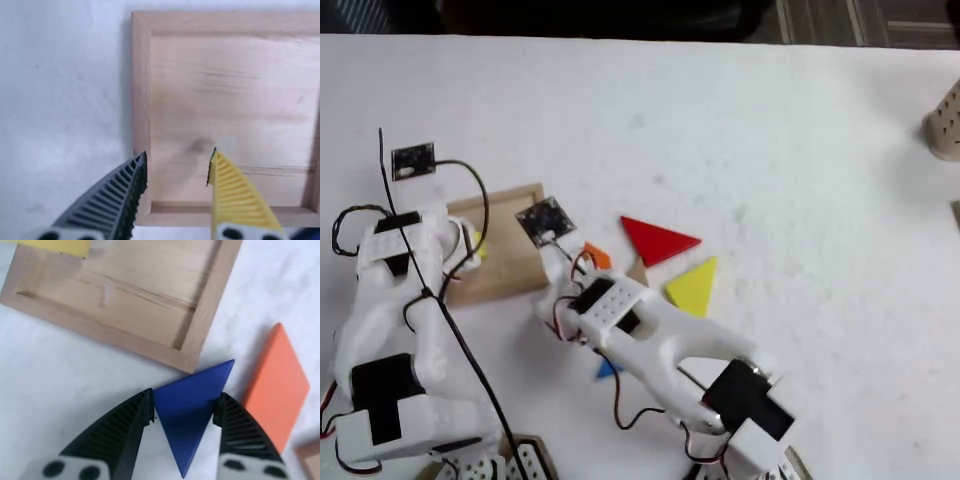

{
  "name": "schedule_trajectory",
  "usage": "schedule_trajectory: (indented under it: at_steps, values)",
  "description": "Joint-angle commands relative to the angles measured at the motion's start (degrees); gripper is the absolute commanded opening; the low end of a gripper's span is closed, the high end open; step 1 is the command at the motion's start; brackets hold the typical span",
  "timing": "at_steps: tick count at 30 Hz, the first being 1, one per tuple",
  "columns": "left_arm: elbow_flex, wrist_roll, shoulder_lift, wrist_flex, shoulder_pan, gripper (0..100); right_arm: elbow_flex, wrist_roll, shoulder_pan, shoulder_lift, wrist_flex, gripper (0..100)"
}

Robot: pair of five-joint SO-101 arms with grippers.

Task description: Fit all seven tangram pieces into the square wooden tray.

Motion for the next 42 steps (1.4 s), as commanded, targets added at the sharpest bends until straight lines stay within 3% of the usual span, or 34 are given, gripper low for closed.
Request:
schedule_trajectory:
  at_steps: [1,25,34,42]
  values:
    - [-3.16,0.18,-0.22,-0.97,-0.22,23,-2.55,-0.18,-2.15,1.10,-0.40,18.0]
    - [-3.08,0.18,-0.22,-1.05,0.66,23,-5.27,-0.35,-1.98,3.21,0.92,17.6]
    - [-2.37,0.09,-0.22,-1.85,0.66,23,-5.45,-0.70,2.77,2.95,7.16,17.6]
    - [-2.37,0.09,-0.22,-1.85,0.66,23,-5.45,-0.35,13.76,2.95,14.29,17.6]
